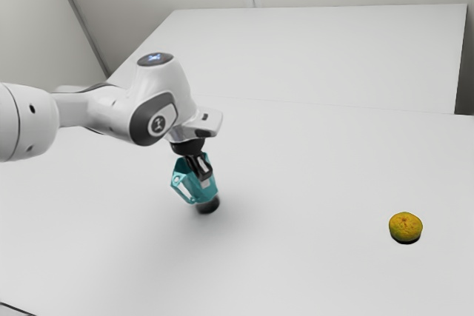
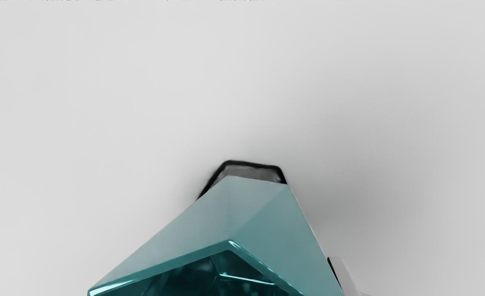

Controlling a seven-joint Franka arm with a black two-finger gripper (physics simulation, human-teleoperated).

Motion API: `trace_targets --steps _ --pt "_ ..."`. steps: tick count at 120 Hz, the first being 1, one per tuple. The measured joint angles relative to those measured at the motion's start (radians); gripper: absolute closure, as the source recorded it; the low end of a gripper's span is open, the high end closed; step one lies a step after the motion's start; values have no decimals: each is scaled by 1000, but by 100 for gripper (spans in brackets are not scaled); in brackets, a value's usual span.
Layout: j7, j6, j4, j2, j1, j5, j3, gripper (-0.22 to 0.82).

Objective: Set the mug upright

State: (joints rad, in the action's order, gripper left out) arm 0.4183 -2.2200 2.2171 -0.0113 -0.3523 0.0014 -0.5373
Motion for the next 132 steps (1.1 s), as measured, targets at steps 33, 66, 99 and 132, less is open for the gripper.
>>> trace_targets --steps 33,66,99,132 --pt "-124 -48 7 -46 -20 41 0 78" --pt "-202 -60 13 -49 -11 42 0 74" --pt "-242 -61 15 -39 -9 40 -1 48" --pt "-269 -17 -5 80 -26 45 -48 34"
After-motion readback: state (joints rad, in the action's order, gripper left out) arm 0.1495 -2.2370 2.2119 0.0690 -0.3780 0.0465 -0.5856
